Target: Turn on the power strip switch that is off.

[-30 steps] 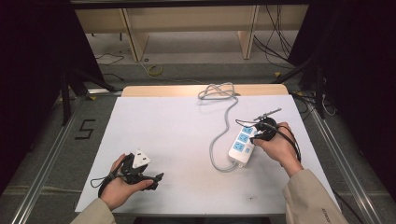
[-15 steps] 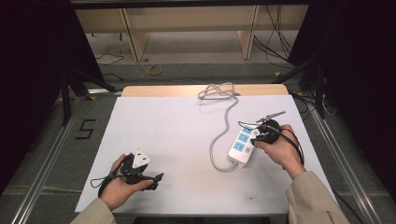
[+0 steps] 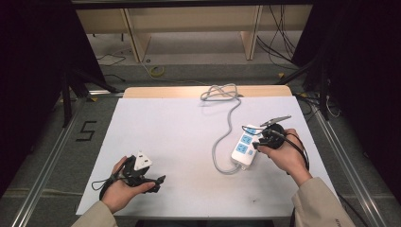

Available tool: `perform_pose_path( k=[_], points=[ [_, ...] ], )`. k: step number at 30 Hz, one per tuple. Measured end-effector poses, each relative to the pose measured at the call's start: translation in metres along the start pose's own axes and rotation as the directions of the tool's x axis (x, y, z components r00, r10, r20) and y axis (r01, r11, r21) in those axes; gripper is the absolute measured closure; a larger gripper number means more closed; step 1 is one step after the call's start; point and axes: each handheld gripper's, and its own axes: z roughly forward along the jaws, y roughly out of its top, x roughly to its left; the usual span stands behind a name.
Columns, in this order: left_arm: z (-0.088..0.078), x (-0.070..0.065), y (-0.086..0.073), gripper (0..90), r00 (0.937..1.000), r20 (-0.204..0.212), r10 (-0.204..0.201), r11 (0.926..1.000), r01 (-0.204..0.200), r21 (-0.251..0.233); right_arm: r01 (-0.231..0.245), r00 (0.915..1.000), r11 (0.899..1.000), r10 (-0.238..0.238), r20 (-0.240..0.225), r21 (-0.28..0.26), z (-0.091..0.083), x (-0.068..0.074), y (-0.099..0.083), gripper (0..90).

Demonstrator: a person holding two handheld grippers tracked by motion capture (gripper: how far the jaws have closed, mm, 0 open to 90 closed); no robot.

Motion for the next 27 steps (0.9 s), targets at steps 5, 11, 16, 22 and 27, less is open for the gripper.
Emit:
perform_pose_path(
  k=[5, 11, 16, 22, 27],
  points=[
    [0.000, 0.000, 0.000, 13.2, 1.0000, -0.001, -0.001, 1.0000, 0.001, 0.000, -0.002, 1.0000, 1.000, 0.002, -0.004, -0.013, -0.003, 0.000, -0.003, 63.3],
    [0.000, 0.000, 0.000, 13.2, 1.0000, 0.000, -0.002, 1.0000, 0.002, 0.001, -0.008, 0.9999, 0.999, 0.008, -0.012, -0.031, -0.008, 0.000, -0.006, 61.7],
    [0.000, 0.000, 0.000, 13.2, 1.0000, -0.001, -0.002, 1.0000, 0.002, 0.001, -0.010, 0.9997, 0.999, 0.009, -0.024, -0.040, -0.010, 0.001, -0.011, 60.8],
    [0.000, 0.000, 0.000, 13.2, 1.0000, -0.002, -0.002, 1.0000, 0.002, 0.001, -0.008, 0.9995, 0.998, 0.006, -0.032, -0.056, -0.013, 0.001, -0.016, 58.5],
    [0.000, 0.000, -0.001, 13.2, 1.0000, -0.001, -0.002, 1.0000, 0.002, 0.001, 0.004, 0.9992, 0.997, -0.007, -0.040, -0.079, -0.015, 0.001, -0.022, 55.3]
  ],
)
